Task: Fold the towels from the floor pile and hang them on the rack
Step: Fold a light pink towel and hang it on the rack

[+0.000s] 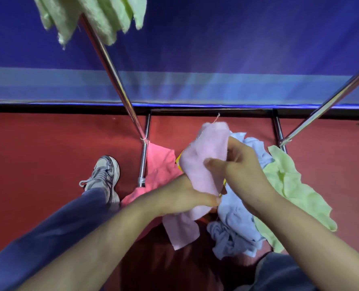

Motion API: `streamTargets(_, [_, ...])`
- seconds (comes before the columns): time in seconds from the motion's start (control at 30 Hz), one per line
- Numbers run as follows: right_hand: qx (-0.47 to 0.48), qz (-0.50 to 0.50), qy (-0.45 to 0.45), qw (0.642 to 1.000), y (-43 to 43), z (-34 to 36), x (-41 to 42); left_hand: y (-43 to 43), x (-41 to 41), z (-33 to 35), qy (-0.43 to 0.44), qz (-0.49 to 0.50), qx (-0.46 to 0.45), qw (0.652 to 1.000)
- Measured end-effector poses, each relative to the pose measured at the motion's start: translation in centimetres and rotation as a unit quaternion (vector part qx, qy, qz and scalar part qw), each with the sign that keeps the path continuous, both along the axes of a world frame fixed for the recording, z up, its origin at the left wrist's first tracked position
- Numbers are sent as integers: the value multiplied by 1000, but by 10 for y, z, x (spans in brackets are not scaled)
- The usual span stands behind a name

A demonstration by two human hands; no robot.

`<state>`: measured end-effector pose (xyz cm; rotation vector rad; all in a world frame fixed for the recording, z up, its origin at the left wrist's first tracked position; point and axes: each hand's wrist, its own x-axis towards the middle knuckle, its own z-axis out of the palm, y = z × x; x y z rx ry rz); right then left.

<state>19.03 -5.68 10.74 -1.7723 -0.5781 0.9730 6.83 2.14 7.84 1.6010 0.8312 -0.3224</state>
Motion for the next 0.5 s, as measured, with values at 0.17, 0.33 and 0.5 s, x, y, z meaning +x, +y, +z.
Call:
streamTargets(0.17, [76,54,-52,994,-1,9,5,21,5,11,-137,182,-132,965])
streamTargets(0.33, [1,176,-178,968,-4,14,3,30,6,22,-180,258,-19,949])
streamTargets(0.5, [22,214,-108,971,-5,15,-3,37,3,19,-144,284,30,947])
